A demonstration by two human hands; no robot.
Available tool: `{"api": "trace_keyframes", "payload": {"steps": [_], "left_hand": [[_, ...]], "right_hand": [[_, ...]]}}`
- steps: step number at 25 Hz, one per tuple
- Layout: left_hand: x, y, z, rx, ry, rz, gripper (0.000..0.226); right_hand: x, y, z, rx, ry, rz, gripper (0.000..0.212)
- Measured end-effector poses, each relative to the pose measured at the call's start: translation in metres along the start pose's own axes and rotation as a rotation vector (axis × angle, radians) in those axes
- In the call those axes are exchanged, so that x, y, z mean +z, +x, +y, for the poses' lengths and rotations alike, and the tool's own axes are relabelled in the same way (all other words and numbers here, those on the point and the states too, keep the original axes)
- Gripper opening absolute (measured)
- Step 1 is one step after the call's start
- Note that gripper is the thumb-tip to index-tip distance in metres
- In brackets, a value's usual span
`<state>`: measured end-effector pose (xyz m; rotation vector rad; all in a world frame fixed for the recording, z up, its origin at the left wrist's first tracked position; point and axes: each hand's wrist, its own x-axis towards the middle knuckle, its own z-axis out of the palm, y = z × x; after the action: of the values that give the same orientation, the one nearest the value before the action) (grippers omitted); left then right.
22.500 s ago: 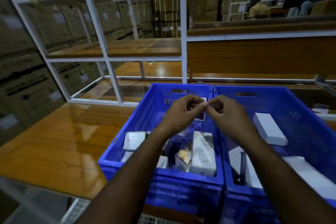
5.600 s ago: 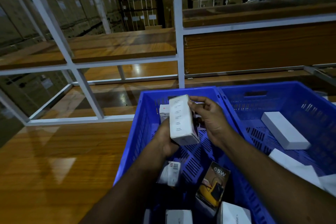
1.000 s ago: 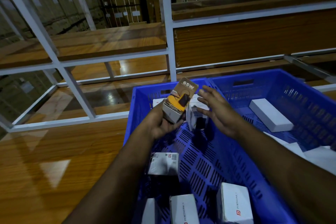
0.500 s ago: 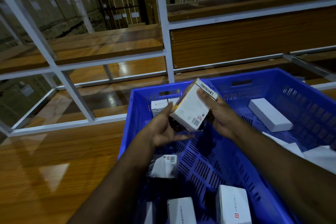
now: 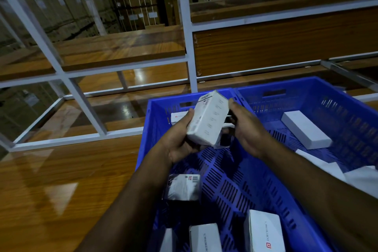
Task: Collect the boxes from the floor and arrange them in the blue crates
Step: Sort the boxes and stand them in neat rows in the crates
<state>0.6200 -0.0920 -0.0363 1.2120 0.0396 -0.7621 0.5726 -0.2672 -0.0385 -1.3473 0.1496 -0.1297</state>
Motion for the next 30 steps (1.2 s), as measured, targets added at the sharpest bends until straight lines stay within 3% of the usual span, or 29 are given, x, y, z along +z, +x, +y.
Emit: {"api": "trace_keyframes", "payload": {"steps": [7,12,15,17,21,25,30], "left_hand": [[0.001,0.002,-0.002,-0.022,-0.019,-0.092,0.049],[0.004,-0.001,0.0,0.04,0.085,-0.153,0.062],[0.008,-0.001,-0.009,0.157,0.237,-0.231,0.046],[0.013,0.001,-0.013,0.2,0.259,-0.212,0.033],[0.011,0.002,-0.006,0.084,0.012,-0.119,0.047],[0.009,0.004,-0.006,-0.055,-0.069,-0.127,0.064],[0.007,0.002,-0.006,-0.071,-0.069,-0.111,0.064]], "right_hand": [[0.002,-0.006,-0.003,0.008,0.016,-0.078,0.048],[0.005,-0.003,0.001,-0.086,-0.072,0.068,0.047],[0.002,0.0,0.004,-0.121,-0.135,0.159,0.056],[0.001,0.003,0.006,-0.147,-0.167,0.17,0.048],[0.0,0.002,-0.001,-0.185,-0.067,0.185,0.02],[-0.001,0.0,-0.004,-0.224,-0.047,0.133,0.016],[0.001,-0.003,-0.007,-0.197,0.002,0.112,0.016]]}}
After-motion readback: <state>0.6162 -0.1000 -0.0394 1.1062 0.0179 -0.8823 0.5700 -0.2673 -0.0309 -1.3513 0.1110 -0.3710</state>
